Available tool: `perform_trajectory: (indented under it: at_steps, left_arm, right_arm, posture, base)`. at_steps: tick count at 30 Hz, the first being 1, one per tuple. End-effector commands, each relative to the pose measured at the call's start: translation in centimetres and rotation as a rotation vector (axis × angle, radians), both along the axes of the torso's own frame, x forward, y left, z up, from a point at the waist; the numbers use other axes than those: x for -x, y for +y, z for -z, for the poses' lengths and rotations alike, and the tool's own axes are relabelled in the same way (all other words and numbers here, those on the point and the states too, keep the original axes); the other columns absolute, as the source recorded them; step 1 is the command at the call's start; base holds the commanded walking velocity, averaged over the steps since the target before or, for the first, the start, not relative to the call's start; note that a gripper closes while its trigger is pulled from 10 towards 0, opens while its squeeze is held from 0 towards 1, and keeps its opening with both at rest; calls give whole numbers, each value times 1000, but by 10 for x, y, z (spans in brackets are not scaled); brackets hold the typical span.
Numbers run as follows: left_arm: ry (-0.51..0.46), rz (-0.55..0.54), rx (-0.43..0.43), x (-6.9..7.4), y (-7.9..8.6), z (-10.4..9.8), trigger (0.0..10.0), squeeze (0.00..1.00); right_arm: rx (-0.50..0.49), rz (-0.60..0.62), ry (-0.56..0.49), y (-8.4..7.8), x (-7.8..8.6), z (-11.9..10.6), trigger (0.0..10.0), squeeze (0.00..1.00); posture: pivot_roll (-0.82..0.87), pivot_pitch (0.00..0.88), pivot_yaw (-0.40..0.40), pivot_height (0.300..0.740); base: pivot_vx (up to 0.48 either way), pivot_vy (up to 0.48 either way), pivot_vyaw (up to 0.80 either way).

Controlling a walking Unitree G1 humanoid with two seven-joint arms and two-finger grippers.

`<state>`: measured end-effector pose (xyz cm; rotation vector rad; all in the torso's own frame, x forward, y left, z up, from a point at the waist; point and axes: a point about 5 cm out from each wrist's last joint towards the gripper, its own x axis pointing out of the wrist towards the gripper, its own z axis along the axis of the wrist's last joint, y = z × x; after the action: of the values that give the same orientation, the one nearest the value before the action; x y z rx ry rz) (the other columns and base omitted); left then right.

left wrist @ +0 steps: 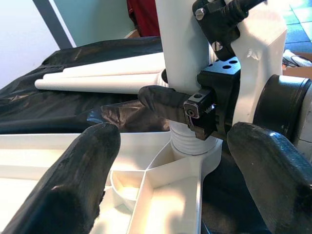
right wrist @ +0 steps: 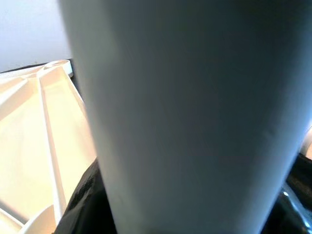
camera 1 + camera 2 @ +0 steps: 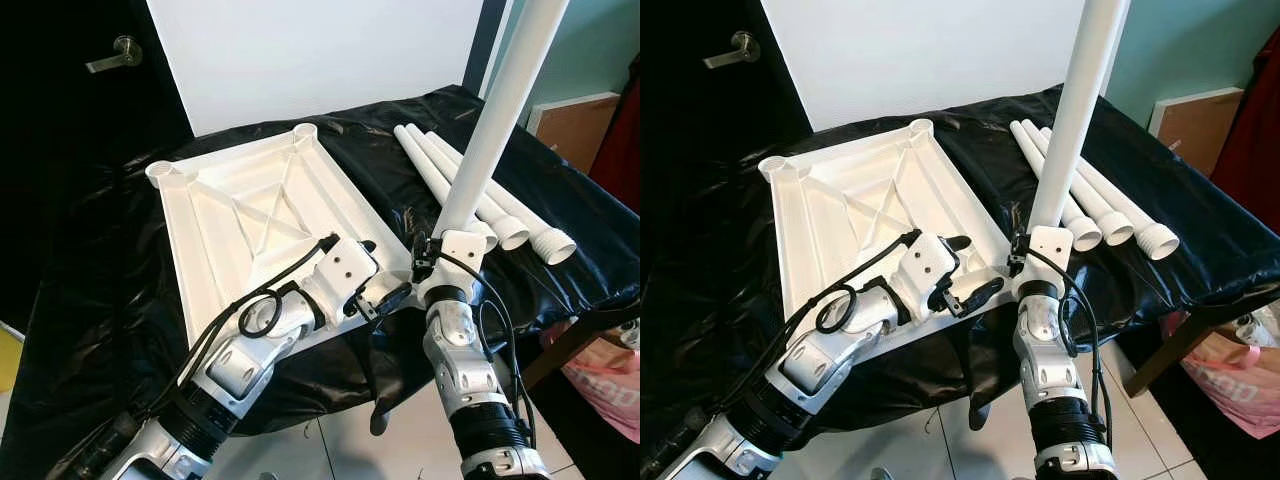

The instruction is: Building children table

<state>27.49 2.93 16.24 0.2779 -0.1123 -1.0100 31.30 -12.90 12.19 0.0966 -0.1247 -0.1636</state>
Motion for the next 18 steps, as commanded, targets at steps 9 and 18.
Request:
perform_trajectory:
  at_steps: [9, 18]
  left_arm:
    - [-2, 64, -32, 0, 2, -3, 10000, 0]
    - [-4, 71, -35, 0, 1, -3, 10000, 0]
  right_arm:
    - [-67, -145, -100, -2, 4, -9, 10000, 1000]
    - [60, -377, -107, -27, 0, -14, 10000, 0]
  posture:
    - [-81, 0, 47, 740]
    - [-91, 1, 49, 740]
  base:
    - [0, 0, 0]
    - [0, 0, 0]
